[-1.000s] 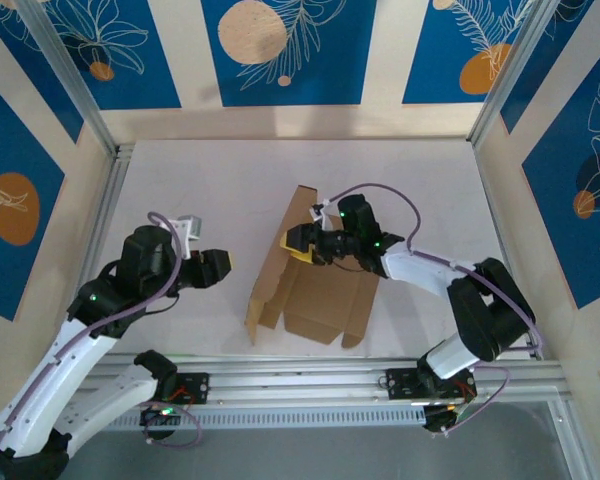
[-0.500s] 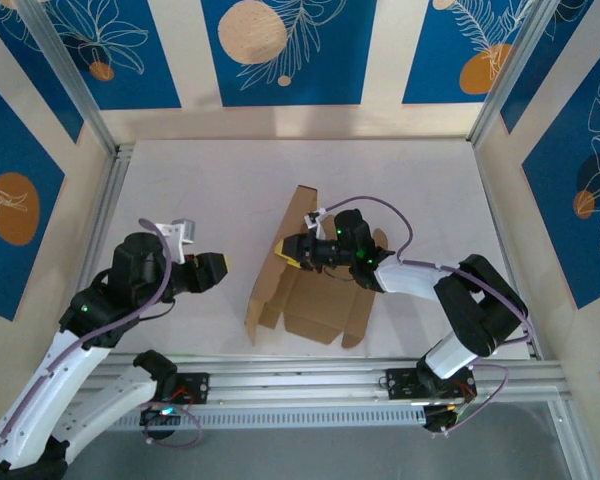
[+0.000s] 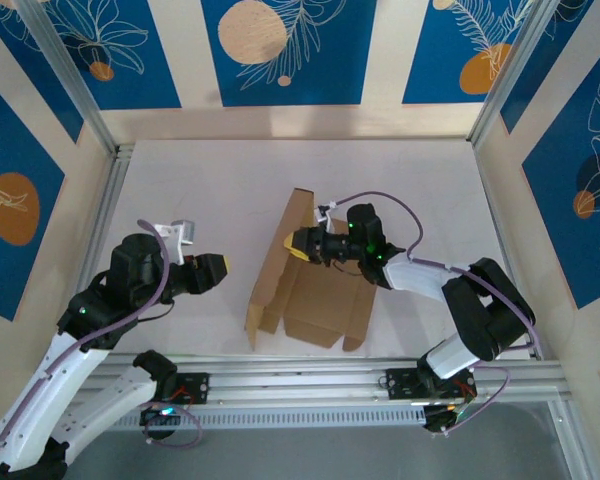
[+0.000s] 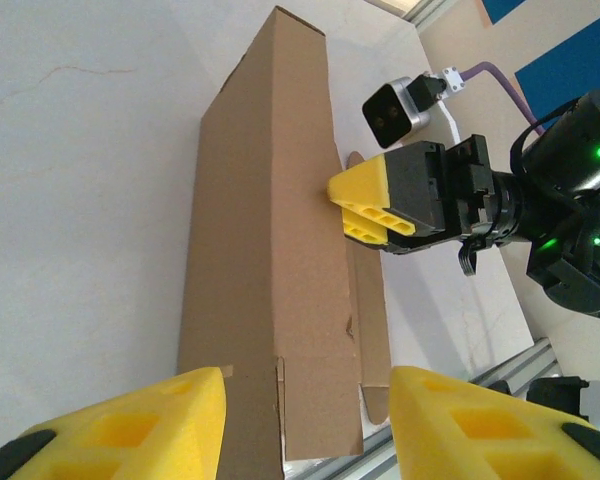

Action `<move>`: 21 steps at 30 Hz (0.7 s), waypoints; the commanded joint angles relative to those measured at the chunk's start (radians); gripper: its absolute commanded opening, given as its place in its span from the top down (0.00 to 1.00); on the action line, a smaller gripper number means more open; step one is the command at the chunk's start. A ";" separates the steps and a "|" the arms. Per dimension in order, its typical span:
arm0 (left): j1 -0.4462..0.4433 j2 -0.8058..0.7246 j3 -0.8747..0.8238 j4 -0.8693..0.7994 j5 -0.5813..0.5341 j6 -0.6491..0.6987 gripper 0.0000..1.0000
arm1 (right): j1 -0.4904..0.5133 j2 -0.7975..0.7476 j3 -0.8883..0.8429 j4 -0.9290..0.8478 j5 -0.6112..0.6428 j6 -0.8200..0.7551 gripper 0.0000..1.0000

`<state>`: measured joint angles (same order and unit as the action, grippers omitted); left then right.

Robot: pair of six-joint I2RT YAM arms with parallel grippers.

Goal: Fold the paper box

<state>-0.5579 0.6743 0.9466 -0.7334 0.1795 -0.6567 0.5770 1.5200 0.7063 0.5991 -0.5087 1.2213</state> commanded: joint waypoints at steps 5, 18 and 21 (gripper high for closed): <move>-0.005 -0.007 -0.013 0.041 0.035 -0.011 0.54 | 0.016 -0.002 -0.017 0.071 -0.026 0.034 0.80; -0.006 0.079 0.043 0.064 -0.060 -0.032 0.51 | 0.058 -0.106 -0.003 -0.072 0.502 0.154 1.00; -0.006 0.147 0.079 0.082 -0.074 -0.069 0.51 | 0.091 -0.126 0.026 -0.169 0.707 0.231 1.00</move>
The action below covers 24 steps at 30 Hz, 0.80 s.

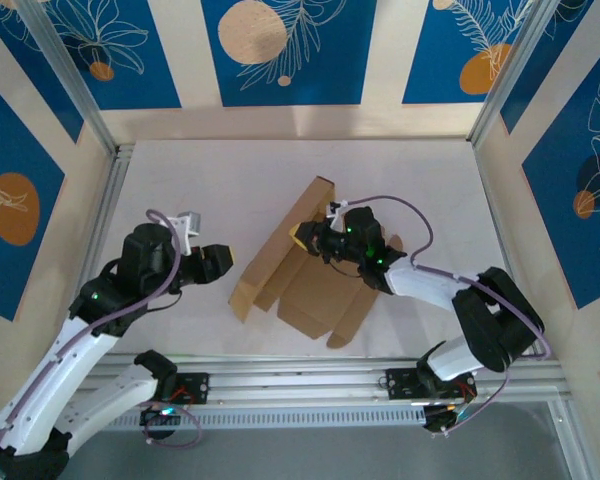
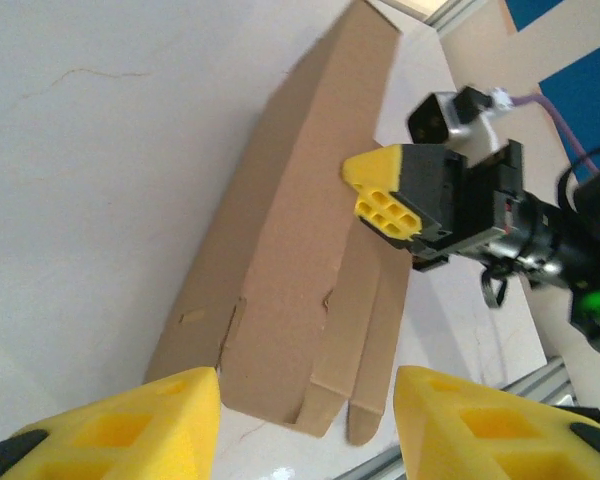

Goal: Fold the paper box

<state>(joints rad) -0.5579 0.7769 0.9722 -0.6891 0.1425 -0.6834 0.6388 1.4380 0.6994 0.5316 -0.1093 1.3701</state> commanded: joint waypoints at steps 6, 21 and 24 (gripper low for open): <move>-0.006 0.224 0.127 0.094 -0.061 -0.175 0.39 | 0.067 0.052 0.060 -0.012 0.518 0.270 1.00; 0.015 0.495 0.224 0.208 -0.126 -0.192 0.26 | 0.133 0.139 0.075 0.107 0.679 0.337 1.00; 0.030 0.502 0.202 0.224 -0.119 -0.198 0.28 | 0.133 0.136 0.063 0.111 0.678 0.338 1.00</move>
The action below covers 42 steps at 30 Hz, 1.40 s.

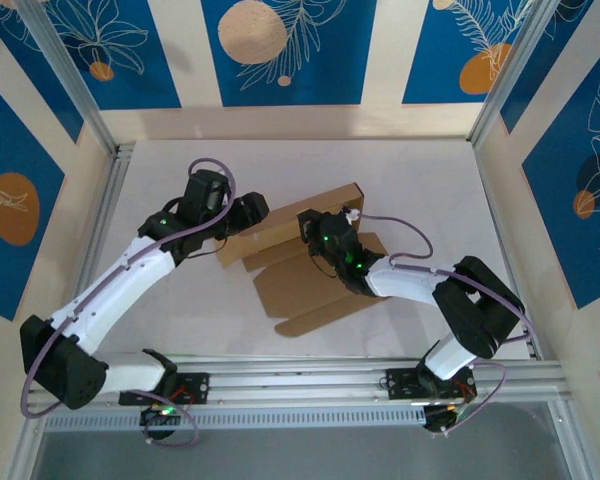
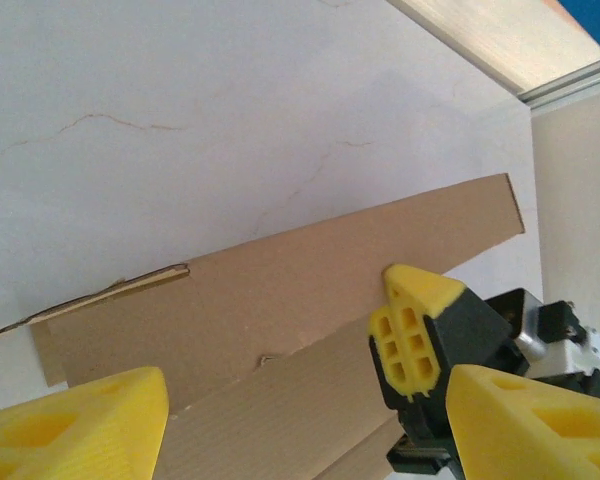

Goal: Fold the paper box

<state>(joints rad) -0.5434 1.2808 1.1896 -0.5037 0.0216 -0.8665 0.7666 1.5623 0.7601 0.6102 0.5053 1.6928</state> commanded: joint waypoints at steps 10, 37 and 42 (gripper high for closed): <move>0.018 0.005 -0.142 0.161 0.017 -0.075 0.28 | 0.003 0.014 0.001 0.043 0.031 0.021 1.00; 0.043 0.100 -0.309 0.650 0.129 -0.217 0.65 | 0.008 0.070 0.022 0.122 -0.051 0.061 1.00; 0.057 0.103 -0.340 0.718 0.147 -0.229 0.79 | 0.005 0.064 0.024 0.110 -0.055 0.069 1.00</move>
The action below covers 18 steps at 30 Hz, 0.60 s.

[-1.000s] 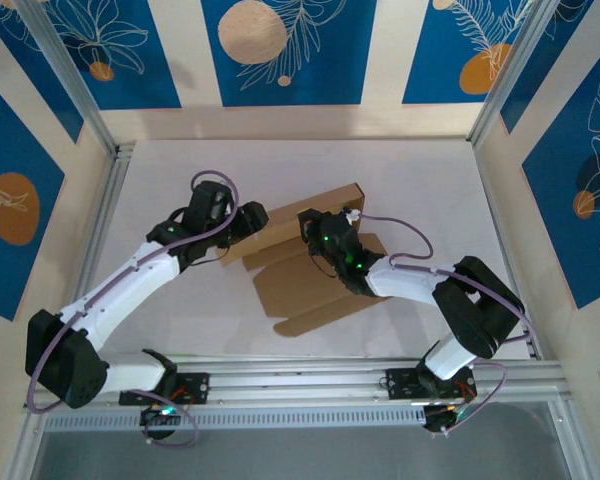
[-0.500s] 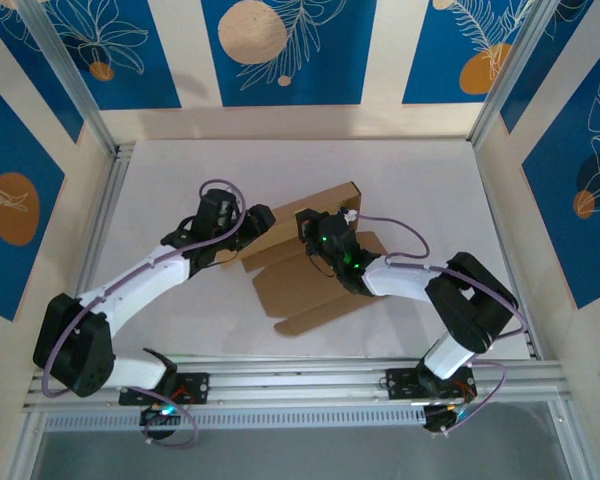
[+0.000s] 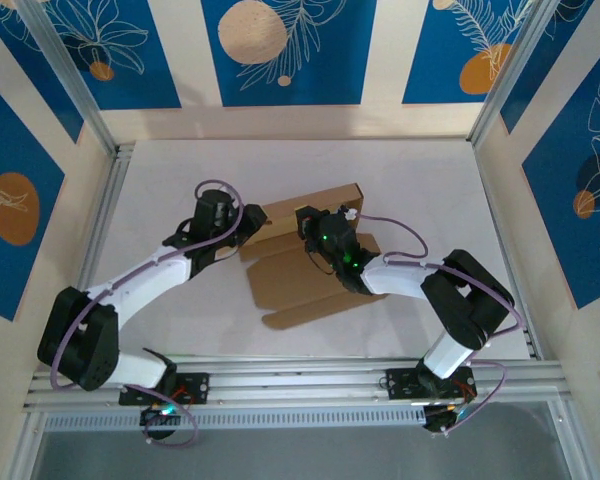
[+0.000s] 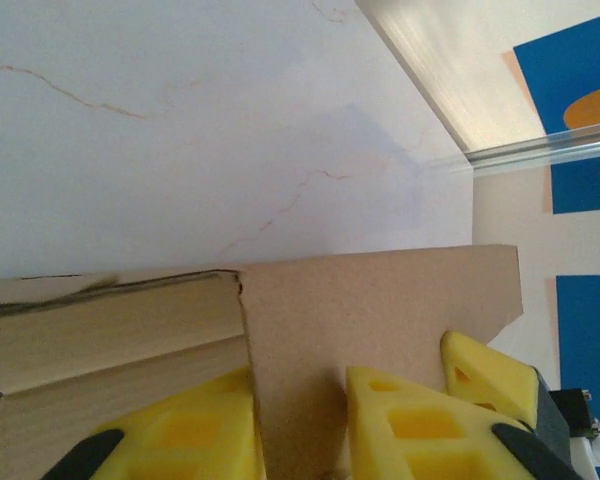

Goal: Fold the paper box

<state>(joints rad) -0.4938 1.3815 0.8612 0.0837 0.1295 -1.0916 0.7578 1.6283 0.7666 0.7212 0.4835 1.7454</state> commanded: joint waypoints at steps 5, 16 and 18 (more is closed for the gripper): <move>0.020 -0.005 -0.014 0.151 0.066 0.004 0.77 | 0.010 -0.001 0.021 -0.009 -0.031 0.017 1.00; 0.061 -0.256 0.088 -0.354 -0.039 0.546 0.30 | -0.086 -0.090 0.082 -0.300 -0.104 -0.095 1.00; 0.063 -0.297 0.101 -0.419 -0.044 0.630 0.29 | -0.106 -0.090 0.081 -0.306 -0.135 -0.083 1.00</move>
<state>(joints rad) -0.4408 1.1358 0.9207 -0.1780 0.1162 -0.6777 0.6720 1.5639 0.8253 0.4946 0.3901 1.6932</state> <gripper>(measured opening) 0.707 0.066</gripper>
